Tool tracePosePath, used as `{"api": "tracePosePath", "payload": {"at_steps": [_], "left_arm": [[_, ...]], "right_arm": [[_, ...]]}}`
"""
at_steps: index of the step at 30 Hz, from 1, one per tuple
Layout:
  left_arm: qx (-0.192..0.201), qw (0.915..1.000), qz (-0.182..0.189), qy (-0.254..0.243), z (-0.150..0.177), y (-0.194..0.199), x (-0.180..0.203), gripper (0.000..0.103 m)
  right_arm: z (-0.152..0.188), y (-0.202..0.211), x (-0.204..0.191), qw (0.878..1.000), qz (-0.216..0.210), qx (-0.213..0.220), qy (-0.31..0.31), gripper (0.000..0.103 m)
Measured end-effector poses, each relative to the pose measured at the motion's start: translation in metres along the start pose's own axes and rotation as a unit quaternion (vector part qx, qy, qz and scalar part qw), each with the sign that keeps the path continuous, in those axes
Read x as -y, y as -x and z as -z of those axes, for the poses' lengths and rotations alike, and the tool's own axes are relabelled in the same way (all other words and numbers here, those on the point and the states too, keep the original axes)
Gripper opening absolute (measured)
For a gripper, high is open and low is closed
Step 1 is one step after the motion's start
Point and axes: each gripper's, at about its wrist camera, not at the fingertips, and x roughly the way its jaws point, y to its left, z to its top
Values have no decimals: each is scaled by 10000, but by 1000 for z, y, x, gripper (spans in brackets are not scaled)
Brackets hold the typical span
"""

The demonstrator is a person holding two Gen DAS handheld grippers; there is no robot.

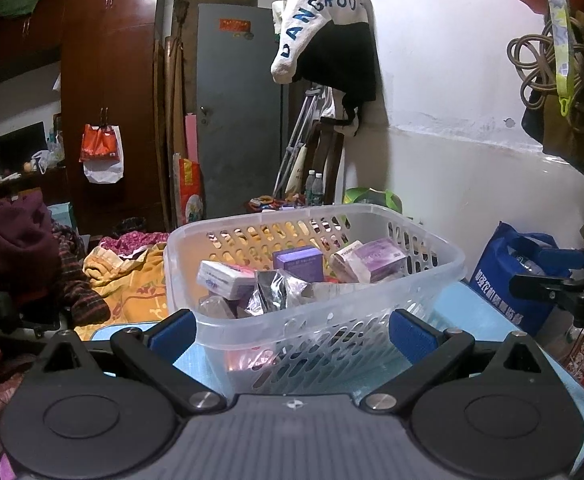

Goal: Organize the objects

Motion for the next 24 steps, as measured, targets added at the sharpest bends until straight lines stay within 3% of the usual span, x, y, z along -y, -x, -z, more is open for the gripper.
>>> {"api": "tracePosePath", "payload": {"at_steps": [24], "left_arm": [[-110,9999,21,46,3,-6,0,103]], "right_arm": [[3,0,2,9999,-74,-94,-105,103]]}}
